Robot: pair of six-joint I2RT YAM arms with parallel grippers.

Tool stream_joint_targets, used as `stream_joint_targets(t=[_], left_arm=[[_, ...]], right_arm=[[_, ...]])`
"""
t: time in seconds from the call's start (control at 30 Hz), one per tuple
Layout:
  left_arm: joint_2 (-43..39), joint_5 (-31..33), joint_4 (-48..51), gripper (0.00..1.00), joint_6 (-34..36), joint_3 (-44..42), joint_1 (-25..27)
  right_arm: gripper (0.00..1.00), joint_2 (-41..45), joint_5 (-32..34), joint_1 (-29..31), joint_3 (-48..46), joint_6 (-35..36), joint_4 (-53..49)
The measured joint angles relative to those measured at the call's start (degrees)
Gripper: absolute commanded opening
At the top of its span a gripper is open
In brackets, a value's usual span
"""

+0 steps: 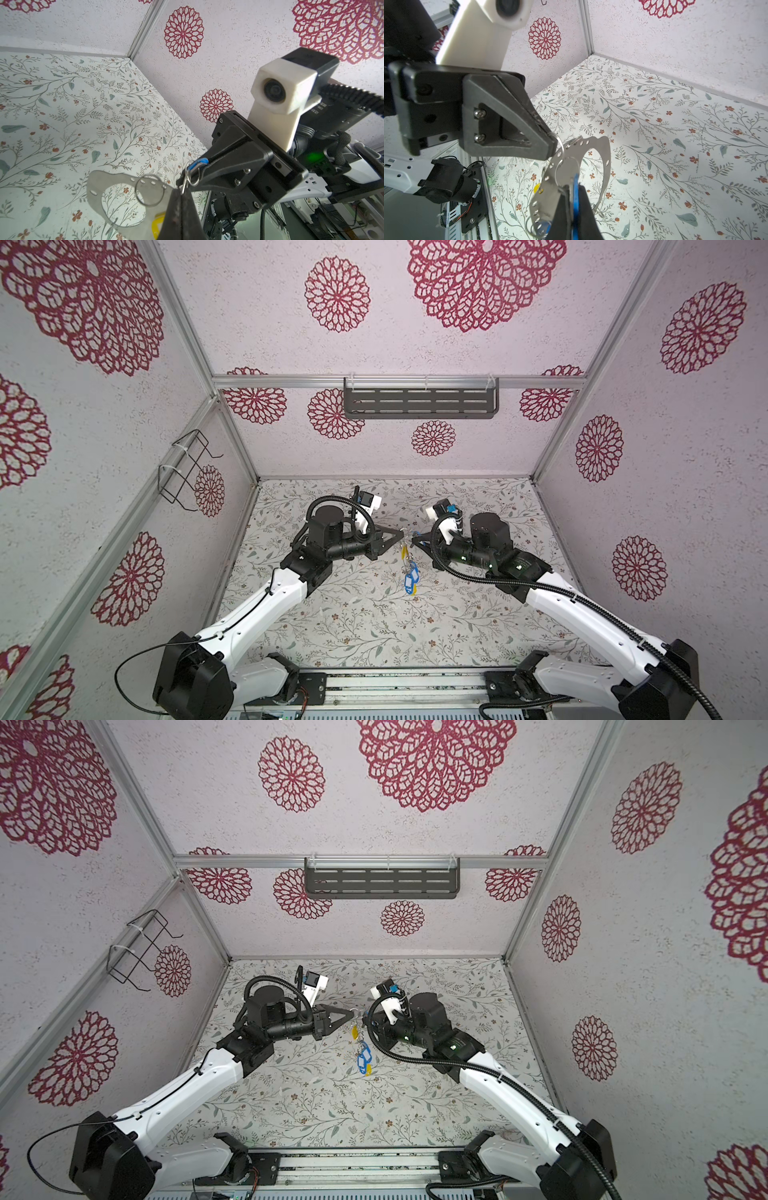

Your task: Remove the keys from the keyring

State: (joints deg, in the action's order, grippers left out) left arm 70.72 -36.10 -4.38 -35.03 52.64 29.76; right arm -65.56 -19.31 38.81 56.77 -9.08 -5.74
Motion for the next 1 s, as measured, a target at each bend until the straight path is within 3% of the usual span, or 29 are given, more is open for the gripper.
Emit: stream_joint_targets(t=[0.53,1.0], left_arm=[[-0.96,3.17,0.33,0.00,-2.67,-0.57,0.74],[-4.07,10.32,-6.73,0.00,-9.73,-6.40,1.38]], right_arm=[[0.00,-0.57,2.45,0.66,0.87,0.61,-2.01],[0.00,-2.69,1.05,1.33,0.68,-0.20,1.42]])
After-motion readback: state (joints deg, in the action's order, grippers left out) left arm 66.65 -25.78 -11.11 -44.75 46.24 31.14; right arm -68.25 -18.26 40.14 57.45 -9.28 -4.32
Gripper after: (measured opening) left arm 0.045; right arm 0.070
